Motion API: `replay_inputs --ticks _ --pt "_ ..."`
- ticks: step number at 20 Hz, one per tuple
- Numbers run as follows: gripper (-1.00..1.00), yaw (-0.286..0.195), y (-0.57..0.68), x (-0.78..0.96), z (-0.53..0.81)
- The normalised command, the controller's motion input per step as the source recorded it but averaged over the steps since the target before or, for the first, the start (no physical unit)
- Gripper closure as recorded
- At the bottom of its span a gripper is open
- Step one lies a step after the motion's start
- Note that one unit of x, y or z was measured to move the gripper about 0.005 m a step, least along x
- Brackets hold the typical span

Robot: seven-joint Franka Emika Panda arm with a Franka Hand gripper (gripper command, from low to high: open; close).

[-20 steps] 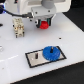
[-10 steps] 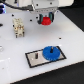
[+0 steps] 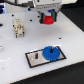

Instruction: Insert the blue gear onto the right peg, followed by the red gear

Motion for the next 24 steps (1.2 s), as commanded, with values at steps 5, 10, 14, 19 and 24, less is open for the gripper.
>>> replay_inputs --ticks 5,10,14,19,24 --pt "1.0 0.0 -0.1 0.77 0.32" --pt "1.0 0.0 -0.11 0.79 0.23" --pt "1.0 0.0 -0.15 0.8 0.21" --pt "1.0 0.0 -0.17 0.8 0.13" --pt "1.0 0.0 -0.13 0.7 0.06"
